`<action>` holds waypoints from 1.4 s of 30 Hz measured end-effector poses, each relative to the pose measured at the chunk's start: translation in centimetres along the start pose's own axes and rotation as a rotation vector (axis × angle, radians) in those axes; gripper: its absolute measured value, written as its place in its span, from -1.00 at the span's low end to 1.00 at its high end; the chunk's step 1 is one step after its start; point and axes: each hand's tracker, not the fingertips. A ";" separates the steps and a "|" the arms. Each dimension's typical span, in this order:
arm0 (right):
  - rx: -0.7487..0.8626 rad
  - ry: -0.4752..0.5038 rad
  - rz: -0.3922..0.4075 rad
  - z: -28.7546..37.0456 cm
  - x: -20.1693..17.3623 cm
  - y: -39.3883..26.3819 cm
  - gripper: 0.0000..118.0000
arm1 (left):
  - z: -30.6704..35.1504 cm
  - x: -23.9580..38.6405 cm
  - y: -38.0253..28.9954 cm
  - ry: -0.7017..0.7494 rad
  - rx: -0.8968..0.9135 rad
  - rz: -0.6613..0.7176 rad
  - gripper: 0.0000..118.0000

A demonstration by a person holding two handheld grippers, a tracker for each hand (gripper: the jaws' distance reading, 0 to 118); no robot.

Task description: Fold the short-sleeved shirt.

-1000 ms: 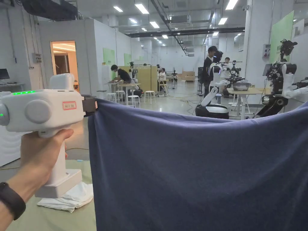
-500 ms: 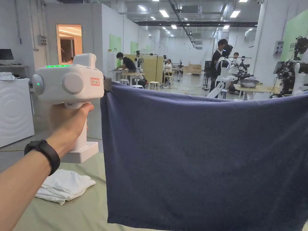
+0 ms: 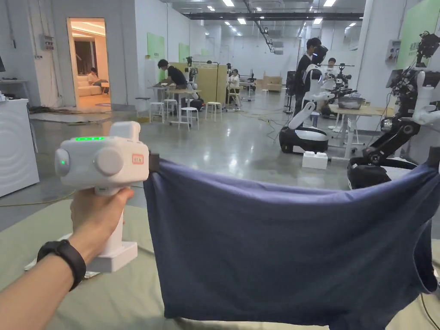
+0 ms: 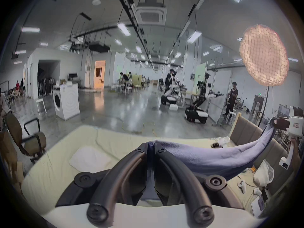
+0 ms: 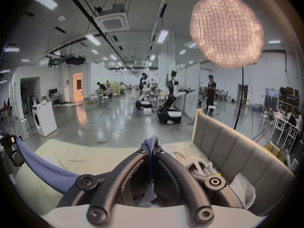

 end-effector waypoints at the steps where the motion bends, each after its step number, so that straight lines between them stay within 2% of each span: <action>1: -0.021 0.011 -0.013 0.0 0.1 -0.2 -0.93 | -0.4 -0.2 -1.7 -0.010 -0.017 0.010 -0.86; 2: -0.050 0.014 -0.014 0.3 0.3 -0.4 -0.93 | -0.4 0.0 -3.7 -0.012 -0.038 0.013 -0.86; 3: -0.058 0.016 -0.009 -1.9 0.2 -6.1 -0.93 | -0.3 -0.2 -5.4 -0.014 -0.068 0.038 -0.86; 4: -0.076 0.008 0.008 -2.3 0.4 -8.1 -0.93 | -0.1 -0.4 -6.7 -0.024 -0.087 0.053 -0.86; 8: -0.104 0.038 -0.002 -1.1 2.4 -13.5 -0.93 | 3.5 -1.0 -12.8 -0.060 -0.122 0.075 -0.86; 12: -0.135 0.074 0.030 4.3 4.6 -19.6 -0.93 | 9.0 -3.3 -19.5 -0.104 -0.149 0.113 -0.86; 14: -0.130 0.081 0.022 7.5 6.0 -23.1 -0.93 | 12.6 -4.2 -23.2 -0.154 -0.210 0.156 -0.86; 15: -0.178 0.108 0.046 9.7 6.4 -25.5 -0.93 | 14.6 -4.9 -25.4 -0.167 -0.220 0.189 -0.85; 16: -0.185 0.090 0.044 11.3 6.9 -27.4 -0.93 | 16.2 -5.3 -27.2 -0.178 -0.240 0.205 -0.86; 19: -0.269 0.081 0.002 16.3 8.0 -32.9 -0.93 | 21.0 -4.6 -31.6 -0.147 -0.286 0.228 -0.86; 21: -0.332 0.076 -0.077 19.1 8.7 -36.4 -0.93 | 23.2 -5.0 -34.4 -0.161 -0.319 0.241 -0.86; 22: -0.356 0.041 -0.095 20.4 9.0 -38.2 -0.93 | 23.4 -6.0 -36.4 -0.147 -0.346 0.245 -0.86; 24: -0.431 -0.004 -0.058 21.8 9.7 -41.3 -0.93 | 24.0 -6.4 -38.7 -0.131 -0.403 0.232 -0.85; 27: -0.510 -0.010 -0.110 24.0 9.8 -44.5 -0.93 | 23.8 -6.6 -41.0 -0.135 -0.526 0.228 -0.85; 31: -0.572 -0.030 -0.042 25.3 9.6 -46.5 -0.92 | 23.2 -6.3 -41.6 -0.118 -0.560 0.201 -0.86; 32: -0.556 -0.044 -0.026 25.4 9.5 -46.7 -0.80 | 22.8 -6.4 -41.6 -0.121 -0.576 0.204 -0.81; 33: -0.555 -0.054 -0.002 25.5 9.3 -47.0 -0.29 | 22.4 -6.4 -41.6 -0.116 -0.598 0.206 -0.48; 34: -0.582 -0.059 0.027 25.6 9.1 -47.2 0.23 | 22.1 -6.5 -41.7 -0.101 -0.623 0.192 0.03; 35: -0.606 -0.057 0.046 25.5 9.1 -47.3 0.47 | 22.0 -6.5 -41.7 -0.072 -0.628 0.156 0.38; 37: -0.612 -0.033 0.040 25.7 9.0 -47.2 0.48 | 22.1 -6.4 -41.5 -0.038 -0.640 0.106 0.62; 38: -0.608 -0.031 0.039 25.9 8.9 -47.0 0.43 | 22.6 -6.6 -41.2 -0.052 -0.623 0.123 0.68; 40: -0.560 -0.025 0.033 26.1 9.6 -46.1 0.43 | 23.9 -6.3 -39.3 -0.048 -0.534 0.161 0.68; 42: -0.448 0.006 -0.006 27.2 9.5 -43.9 0.43 | 26.8 -5.0 -36.0 -0.034 -0.330 0.119 0.68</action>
